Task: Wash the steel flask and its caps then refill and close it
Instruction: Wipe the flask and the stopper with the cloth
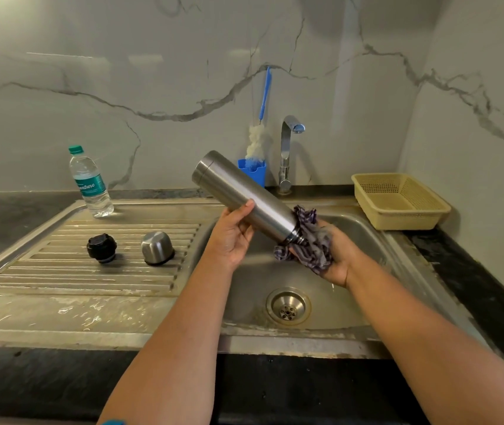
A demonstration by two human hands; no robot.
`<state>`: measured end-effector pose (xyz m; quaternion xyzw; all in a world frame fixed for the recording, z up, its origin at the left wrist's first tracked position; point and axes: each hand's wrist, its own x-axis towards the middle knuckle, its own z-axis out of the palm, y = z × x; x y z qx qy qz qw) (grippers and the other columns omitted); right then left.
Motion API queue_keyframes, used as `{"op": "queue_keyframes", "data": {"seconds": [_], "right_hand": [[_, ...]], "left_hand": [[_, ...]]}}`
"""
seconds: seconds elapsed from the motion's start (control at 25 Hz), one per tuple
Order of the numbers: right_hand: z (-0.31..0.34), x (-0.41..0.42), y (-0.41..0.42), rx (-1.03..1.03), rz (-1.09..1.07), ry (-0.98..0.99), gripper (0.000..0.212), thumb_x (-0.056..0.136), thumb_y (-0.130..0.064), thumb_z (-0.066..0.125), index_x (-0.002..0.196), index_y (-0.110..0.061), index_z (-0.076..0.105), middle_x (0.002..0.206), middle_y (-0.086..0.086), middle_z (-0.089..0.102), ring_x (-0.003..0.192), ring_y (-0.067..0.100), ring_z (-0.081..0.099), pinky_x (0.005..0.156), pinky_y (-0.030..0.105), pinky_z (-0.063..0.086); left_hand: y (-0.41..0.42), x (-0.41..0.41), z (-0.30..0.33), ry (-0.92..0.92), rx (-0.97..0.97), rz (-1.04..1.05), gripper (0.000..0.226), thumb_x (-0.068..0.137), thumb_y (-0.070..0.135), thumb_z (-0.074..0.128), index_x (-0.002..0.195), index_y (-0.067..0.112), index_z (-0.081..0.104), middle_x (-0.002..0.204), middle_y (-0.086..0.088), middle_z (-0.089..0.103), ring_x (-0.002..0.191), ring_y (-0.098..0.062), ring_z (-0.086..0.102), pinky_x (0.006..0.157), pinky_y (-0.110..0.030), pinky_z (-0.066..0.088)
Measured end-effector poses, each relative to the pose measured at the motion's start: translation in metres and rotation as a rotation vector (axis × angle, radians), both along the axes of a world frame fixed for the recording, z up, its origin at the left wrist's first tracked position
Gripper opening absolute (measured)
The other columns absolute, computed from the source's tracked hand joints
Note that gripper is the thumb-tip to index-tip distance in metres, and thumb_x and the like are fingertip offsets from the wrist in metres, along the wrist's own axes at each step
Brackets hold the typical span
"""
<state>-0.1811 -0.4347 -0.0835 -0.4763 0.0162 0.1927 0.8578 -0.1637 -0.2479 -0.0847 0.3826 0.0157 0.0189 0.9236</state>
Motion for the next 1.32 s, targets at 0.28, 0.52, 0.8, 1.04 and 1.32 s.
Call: {"op": "queue_keyframes", "data": {"seconds": [0.28,0.52,0.8,1.04,1.32], "right_hand": [[-0.009,0.022,-0.021,-0.301,-0.148,-0.369,0.051,0.071,-0.034,0.075,0.118,-0.017,0.065,0.113,0.013,0.069,0.104,0.028,0.067,0.083,0.037,0.056],[-0.016,0.026,-0.043,-0.913,-0.098,-0.479,0.05,0.08,-0.047,0.07,0.126,-0.033,0.058,0.125,0.0,0.062,0.11,0.017,0.06,0.087,0.03,0.051],[0.015,0.011,-0.025,-1.174,-0.526,-0.775,0.048,0.093,-0.047,0.053,0.138,-0.03,0.047,0.133,0.005,0.056,0.122,0.025,0.051,0.103,0.039,0.04],[-0.01,0.021,0.023,-1.367,-0.024,-0.961,0.063,0.097,-0.059,0.03,0.152,-0.039,0.008,0.158,-0.002,0.022,0.145,0.02,0.018,0.117,0.048,0.017],[-0.004,0.013,-0.004,-1.203,0.121,-0.933,0.066,0.088,-0.05,0.058,0.145,-0.03,0.031,0.137,-0.006,0.049,0.117,0.008,0.049,0.094,0.022,0.039]], "left_hand": [[0.01,0.004,0.004,0.168,0.051,0.164,0.047,0.076,0.031,0.082,0.113,0.015,0.057,0.117,-0.011,0.067,0.11,-0.024,0.062,0.082,-0.03,0.056],[0.001,0.002,-0.002,0.187,0.216,0.148,0.051,0.082,0.023,0.077,0.123,0.02,0.047,0.116,-0.009,0.061,0.112,-0.027,0.059,0.085,-0.037,0.057],[-0.006,0.007,-0.014,0.197,0.293,0.157,0.051,0.081,0.023,0.078,0.122,0.02,0.048,0.106,-0.005,0.064,0.1,-0.022,0.064,0.084,-0.037,0.059],[-0.01,0.011,-0.022,0.079,0.36,0.183,0.037,0.081,0.019,0.077,0.115,0.017,0.062,0.116,-0.01,0.071,0.104,-0.025,0.069,0.084,-0.041,0.06],[0.021,-0.002,-0.006,-0.209,0.546,-0.008,0.056,0.063,0.015,0.084,0.113,0.014,0.056,0.105,-0.005,0.07,0.093,-0.018,0.072,0.068,-0.029,0.06]]}}
